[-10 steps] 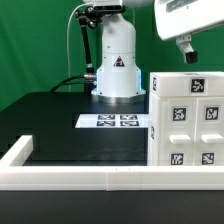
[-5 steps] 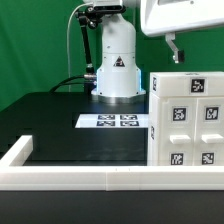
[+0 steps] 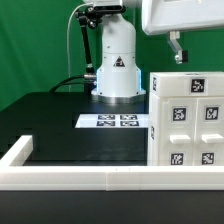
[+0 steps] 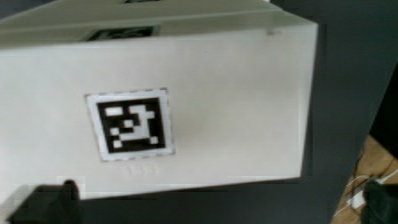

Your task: Assemble cabinet

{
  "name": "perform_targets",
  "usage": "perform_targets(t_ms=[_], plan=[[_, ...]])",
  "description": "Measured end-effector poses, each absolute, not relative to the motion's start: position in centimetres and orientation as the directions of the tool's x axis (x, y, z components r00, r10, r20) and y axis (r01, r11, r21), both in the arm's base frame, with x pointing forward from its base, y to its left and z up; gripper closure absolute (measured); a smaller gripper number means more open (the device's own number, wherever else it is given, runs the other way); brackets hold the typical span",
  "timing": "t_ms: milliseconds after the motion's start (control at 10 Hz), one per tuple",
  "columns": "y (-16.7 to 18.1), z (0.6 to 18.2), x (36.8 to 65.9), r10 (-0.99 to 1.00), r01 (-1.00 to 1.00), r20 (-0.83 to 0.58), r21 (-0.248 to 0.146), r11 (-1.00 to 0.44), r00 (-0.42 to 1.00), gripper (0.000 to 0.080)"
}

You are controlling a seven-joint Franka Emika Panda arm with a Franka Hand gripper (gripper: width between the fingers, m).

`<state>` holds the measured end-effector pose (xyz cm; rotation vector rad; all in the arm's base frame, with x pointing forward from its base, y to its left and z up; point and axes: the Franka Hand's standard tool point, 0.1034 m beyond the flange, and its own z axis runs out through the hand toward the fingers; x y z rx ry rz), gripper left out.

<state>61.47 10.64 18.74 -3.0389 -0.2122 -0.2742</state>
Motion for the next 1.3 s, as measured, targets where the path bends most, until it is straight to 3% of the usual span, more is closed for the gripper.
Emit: perform_targets(t_ms=[100, 300, 900, 1100, 1300], plan=[[10.5, 18.6, 61.3, 0.298, 0.309, 0.176, -0.033, -0.951, 0.938, 0.0003], [10.7, 18.3, 61.1, 0.554, 0.558, 0.126, 0.003, -0.83, 0.823, 0.0003], [9.9, 18.1, 60.8, 0.828, 0.828, 0.059, 0.034, -0.56, 0.558, 0.0003], [9.3, 17.5, 60.5, 0.967, 0.967, 0.004, 0.017, -0.253, 0.253, 0.0003], [9.4, 17.1, 60.2, 0.992, 0.993, -0.025, 0.016, -0.121, 0.121, 0.0003]])
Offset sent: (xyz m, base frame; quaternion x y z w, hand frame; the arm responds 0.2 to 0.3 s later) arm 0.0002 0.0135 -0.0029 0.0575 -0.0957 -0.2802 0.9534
